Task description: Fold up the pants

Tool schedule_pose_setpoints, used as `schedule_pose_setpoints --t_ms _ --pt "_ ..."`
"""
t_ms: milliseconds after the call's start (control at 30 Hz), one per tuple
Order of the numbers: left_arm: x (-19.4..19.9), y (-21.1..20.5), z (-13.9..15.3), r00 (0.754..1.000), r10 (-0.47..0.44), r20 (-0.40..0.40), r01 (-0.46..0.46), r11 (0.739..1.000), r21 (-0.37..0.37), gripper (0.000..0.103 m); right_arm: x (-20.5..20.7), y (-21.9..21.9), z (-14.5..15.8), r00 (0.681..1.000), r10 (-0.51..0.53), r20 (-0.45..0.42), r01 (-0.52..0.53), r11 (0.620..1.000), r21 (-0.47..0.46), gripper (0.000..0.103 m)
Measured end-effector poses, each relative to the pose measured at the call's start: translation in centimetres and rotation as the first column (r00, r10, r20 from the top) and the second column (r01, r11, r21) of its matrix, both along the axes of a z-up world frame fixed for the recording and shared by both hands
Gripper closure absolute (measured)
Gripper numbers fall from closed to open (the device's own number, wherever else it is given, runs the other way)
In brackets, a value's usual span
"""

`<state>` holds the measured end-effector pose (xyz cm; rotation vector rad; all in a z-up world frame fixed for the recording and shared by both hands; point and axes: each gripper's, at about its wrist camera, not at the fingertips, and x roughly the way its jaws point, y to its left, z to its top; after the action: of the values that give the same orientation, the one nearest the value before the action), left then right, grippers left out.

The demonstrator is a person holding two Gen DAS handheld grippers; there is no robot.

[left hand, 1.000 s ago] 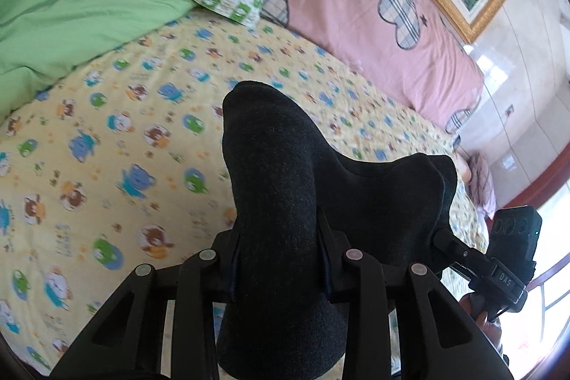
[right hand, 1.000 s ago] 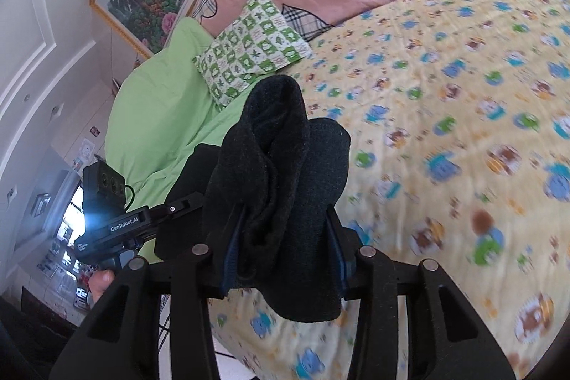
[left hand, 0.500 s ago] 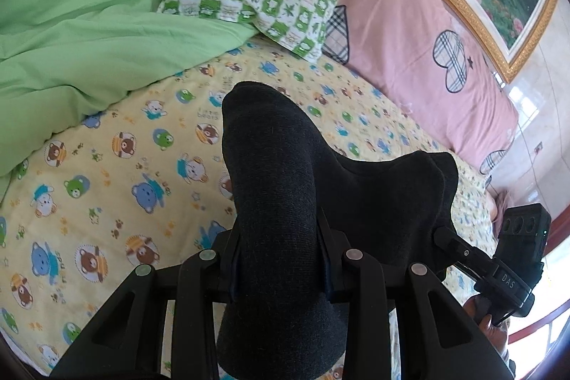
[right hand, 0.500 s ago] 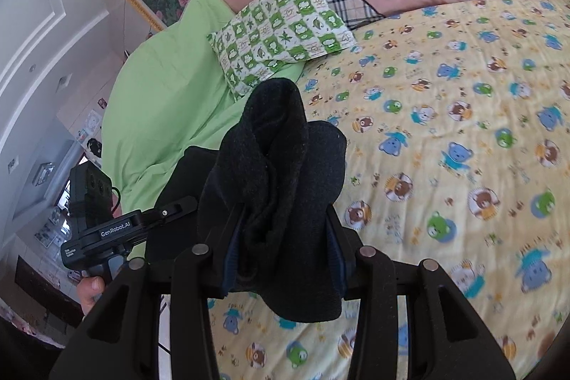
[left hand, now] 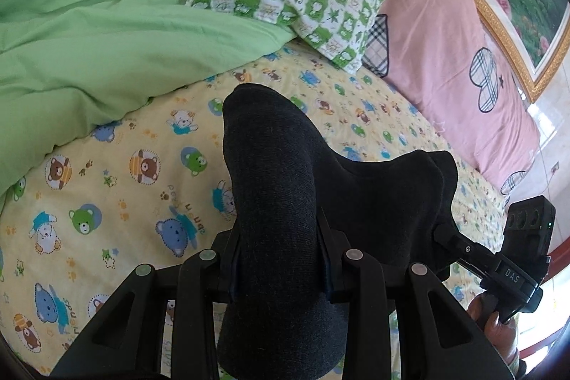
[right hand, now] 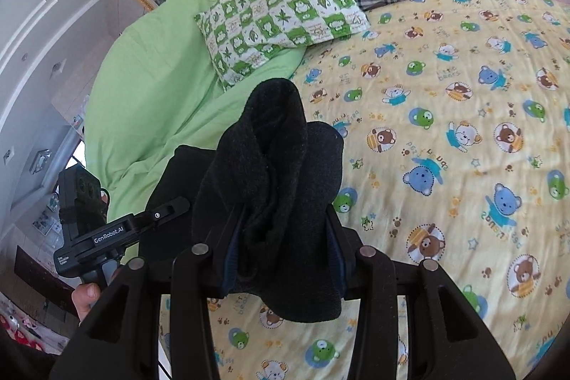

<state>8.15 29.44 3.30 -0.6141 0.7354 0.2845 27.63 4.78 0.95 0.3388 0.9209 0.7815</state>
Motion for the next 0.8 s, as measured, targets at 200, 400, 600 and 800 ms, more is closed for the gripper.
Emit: schedule_pose_setpoints --t_ms 200,400,600,800 --pt "-0.5 0.4 -1.5 0.999 0.037 -0.027 -0.036 0.999 0.018 0.051 0.8 -0.1 -1.9 0.998 -0.052 -0.025 0.048 0.991 -0.126 0.05" --pt "-0.7 0.9 -3.1 0.998 0.048 -0.048 -0.048 0.999 -0.001 0.041 1.4 -1.6 -3.2 0.995 -0.066 -0.072 0.055 0.987 -0.149 0.045" --pt "-0.8 0.6 -3.0 0.997 0.038 -0.06 -0.037 0.999 0.014 0.036 1.2 -2.2 -3.6 0.994 -0.07 -0.083 0.058 0.988 -0.14 0.041" --pt "-1.3 -1.0 -2.1 0.994 0.018 -0.105 -0.007 0.995 0.101 0.031 1.0 -3.0 -3.8 0.991 -0.086 -0.102 0.072 0.989 -0.133 0.039"
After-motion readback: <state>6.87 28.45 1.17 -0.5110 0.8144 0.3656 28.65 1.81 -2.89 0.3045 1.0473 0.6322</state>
